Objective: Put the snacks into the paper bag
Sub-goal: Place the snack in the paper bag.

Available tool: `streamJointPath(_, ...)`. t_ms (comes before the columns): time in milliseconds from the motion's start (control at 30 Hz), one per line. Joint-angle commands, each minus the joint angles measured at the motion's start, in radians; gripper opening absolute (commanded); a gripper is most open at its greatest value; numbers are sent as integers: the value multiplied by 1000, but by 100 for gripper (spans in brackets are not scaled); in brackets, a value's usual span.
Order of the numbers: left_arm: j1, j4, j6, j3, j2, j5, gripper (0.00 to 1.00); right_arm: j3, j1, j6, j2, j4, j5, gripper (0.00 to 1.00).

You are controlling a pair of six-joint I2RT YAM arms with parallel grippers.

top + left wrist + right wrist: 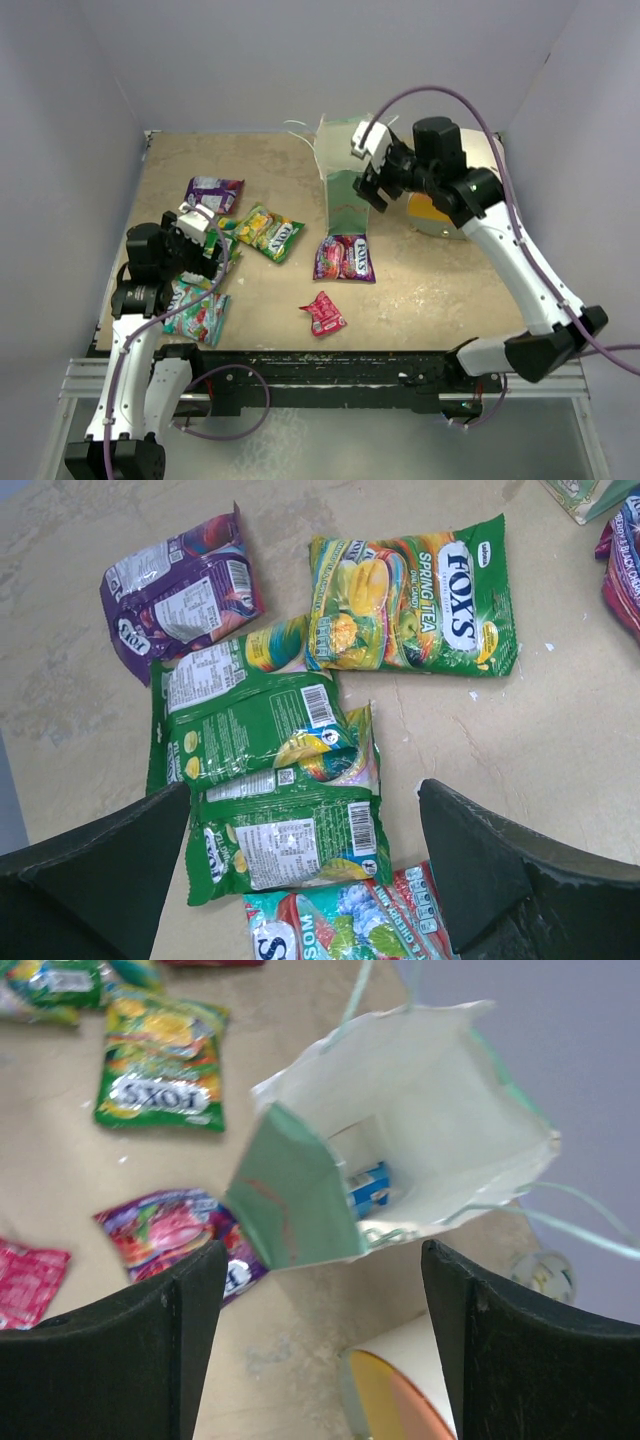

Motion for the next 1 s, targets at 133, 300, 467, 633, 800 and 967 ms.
streamJointPath(133, 6, 52, -1, 25, -29, -30, 99, -371, 38, -106, -169, 112, -302, 80)
streamJointPath(300, 6, 56, -10, 31, -15, -70, 99, -533, 136, -133, -149, 179, -310, 79)
streamJointPath(467, 6, 68, -11, 27, -10, -115, 99, -588, 231, -147, -50, 233, -261, 76)
streamJointPath(633, 6, 68, -9, 25, -5, -115, 99, -573, 303, -171, 94, 244, -225, 72)
streamJointPath(800, 5, 68, -9, 25, -11, -115, 99, -531, 366, -218, 221, 205, -205, 69)
streamJointPath(967, 7, 62, -6, 21, -14, -99, 99, -495, 376, -259, 324, 169, -199, 67)
